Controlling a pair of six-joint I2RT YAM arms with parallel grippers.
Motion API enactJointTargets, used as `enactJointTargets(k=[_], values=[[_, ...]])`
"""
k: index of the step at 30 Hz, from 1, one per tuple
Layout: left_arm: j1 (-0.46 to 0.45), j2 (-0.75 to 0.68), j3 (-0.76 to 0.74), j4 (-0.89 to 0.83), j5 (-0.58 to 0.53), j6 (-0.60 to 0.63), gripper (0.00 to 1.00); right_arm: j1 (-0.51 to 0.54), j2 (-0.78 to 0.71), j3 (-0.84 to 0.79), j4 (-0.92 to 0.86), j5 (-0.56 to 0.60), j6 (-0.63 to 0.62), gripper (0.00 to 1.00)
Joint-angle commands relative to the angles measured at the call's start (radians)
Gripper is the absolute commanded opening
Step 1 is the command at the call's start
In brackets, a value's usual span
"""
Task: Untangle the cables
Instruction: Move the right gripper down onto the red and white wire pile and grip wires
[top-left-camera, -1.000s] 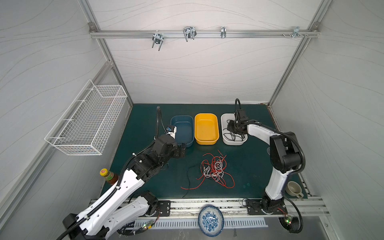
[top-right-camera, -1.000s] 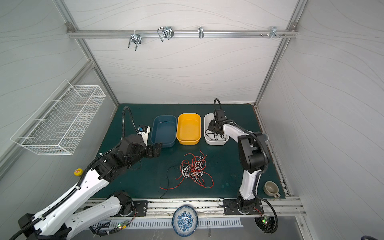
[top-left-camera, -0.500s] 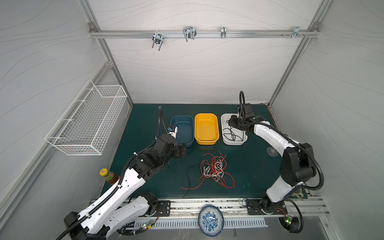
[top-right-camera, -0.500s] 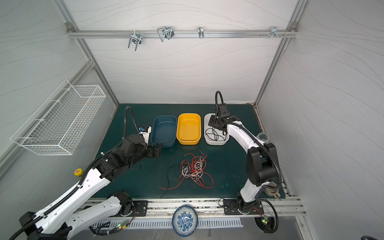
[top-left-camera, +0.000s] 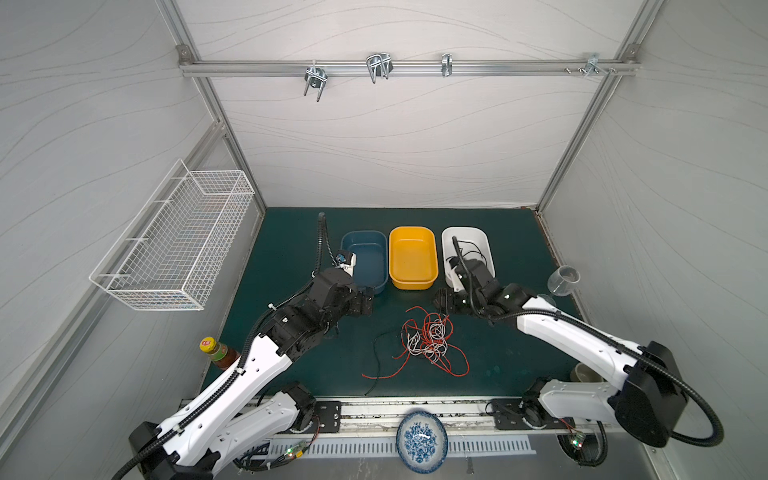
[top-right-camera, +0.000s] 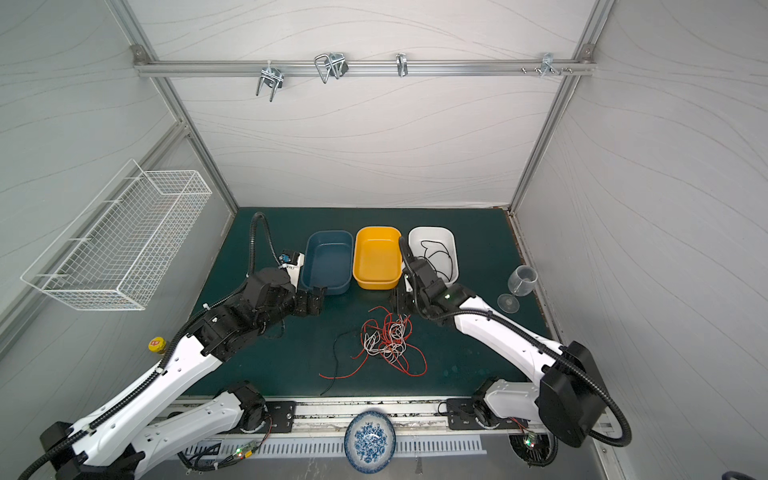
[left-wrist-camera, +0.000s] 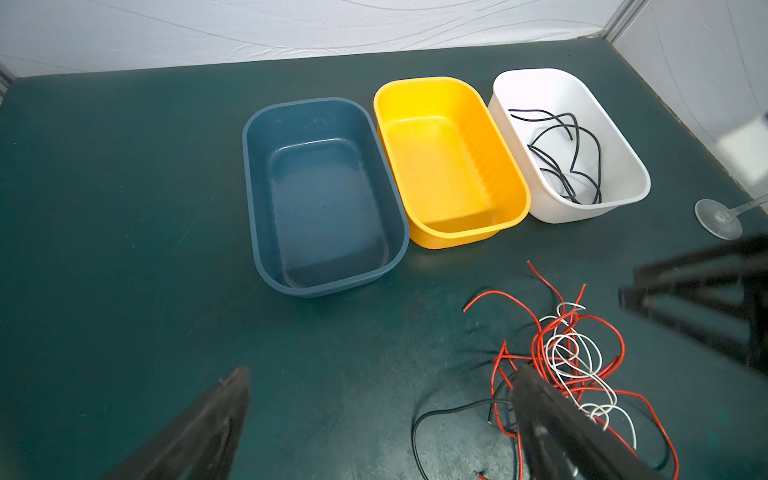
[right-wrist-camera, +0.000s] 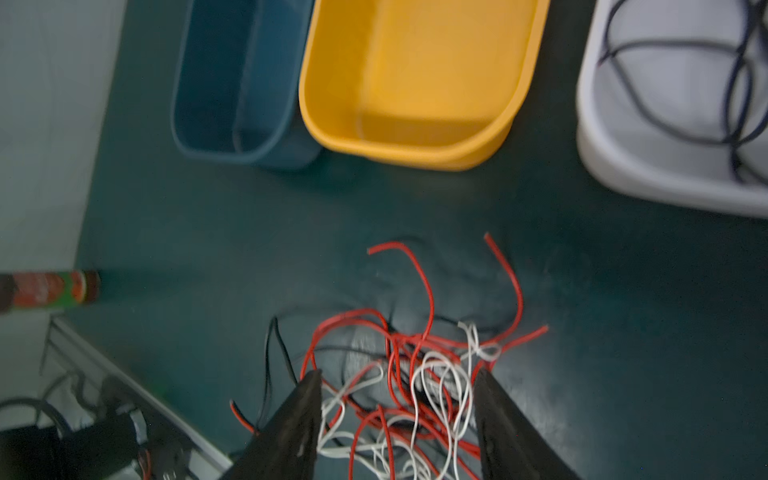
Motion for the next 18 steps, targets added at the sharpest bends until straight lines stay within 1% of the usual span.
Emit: enactJointTargets(k=[1,6,9,11,15,18], values=[[0.003,0.007,0.011,0.024,0.017,0.006,0.99,0.047,-0.023,-0.066,-0.006,0.074,0.042,0.6],[0.003,0.018,0.012,0.018,0.022,0.006,0.99,0.079,0.027,-0.124,0.014,0.119,0.06,0.62],[0.003,0.022,0.012,0.02,0.024,0.007,0.99,0.092,0.088,-0.149,0.09,0.095,0.071,0.61],[0.003,0.026,0.014,0.02,0.023,0.007,0.99,0.104,0.133,-0.135,0.106,0.109,0.069,0.59],[0.003,0.031,0.013,0.019,0.025,0.007,0.99,0.108,0.198,-0.108,0.156,0.138,0.056,0.56],[0.003,0.034,0.012,0.02,0.024,0.009,0.99,0.097,0.239,-0.07,0.173,0.139,0.042,0.48]])
